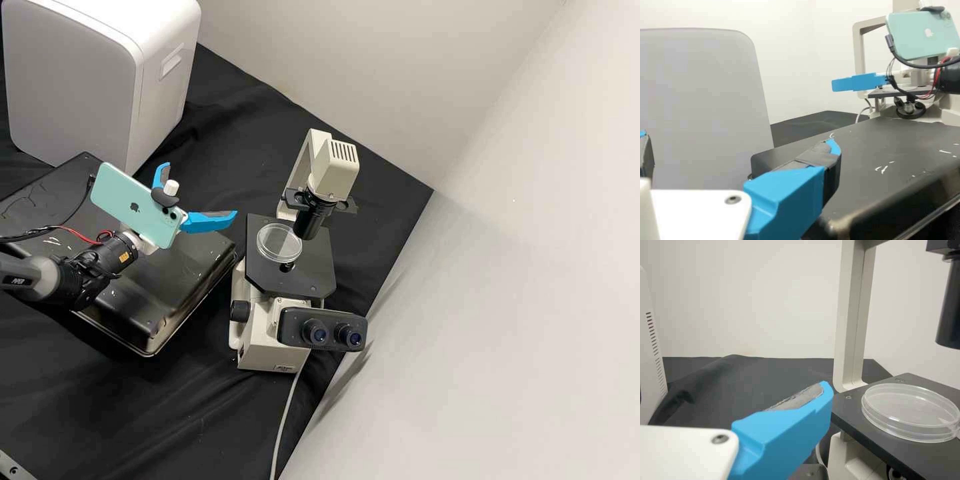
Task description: Place the petri dish on the bench
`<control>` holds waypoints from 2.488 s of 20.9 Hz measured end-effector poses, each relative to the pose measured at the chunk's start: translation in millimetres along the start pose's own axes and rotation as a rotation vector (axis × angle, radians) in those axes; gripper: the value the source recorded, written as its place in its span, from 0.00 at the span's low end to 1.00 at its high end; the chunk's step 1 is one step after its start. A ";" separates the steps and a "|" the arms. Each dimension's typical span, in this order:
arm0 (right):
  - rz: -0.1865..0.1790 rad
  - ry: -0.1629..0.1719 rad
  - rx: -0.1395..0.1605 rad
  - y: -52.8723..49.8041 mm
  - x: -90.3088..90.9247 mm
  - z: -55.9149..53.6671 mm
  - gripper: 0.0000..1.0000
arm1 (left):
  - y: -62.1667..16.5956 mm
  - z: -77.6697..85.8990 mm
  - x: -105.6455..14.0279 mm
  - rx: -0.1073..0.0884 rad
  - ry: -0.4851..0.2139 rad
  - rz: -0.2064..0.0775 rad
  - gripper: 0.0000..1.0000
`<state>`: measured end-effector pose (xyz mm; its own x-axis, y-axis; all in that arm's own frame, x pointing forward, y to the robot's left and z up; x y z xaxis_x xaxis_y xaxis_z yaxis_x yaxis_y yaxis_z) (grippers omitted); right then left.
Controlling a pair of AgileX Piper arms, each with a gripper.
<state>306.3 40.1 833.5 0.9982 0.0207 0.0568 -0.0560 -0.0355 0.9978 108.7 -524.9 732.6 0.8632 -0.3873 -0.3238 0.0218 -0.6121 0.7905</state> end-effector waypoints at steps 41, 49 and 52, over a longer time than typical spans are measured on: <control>0.160 -0.155 0.045 50.0 3.1 75.6 1.00 | -9.4 1.5 3.5 0.043 0.003 -0.046 1.00; 0.195 -0.159 0.052 63.4 6.9 79.4 1.00 | -10.4 0.9 4.4 0.052 0.005 -0.050 1.00; 0.199 -0.166 0.054 65.9 11.3 82.8 1.00 | -10.4 1.9 5.0 0.057 -0.009 -0.047 1.00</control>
<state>315.8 -44.7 897.0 0.9579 -0.1565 0.2407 -0.2546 -0.0755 0.9641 111.8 -521.7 721.8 0.8572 -0.3634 -0.3648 0.0333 -0.6678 0.7436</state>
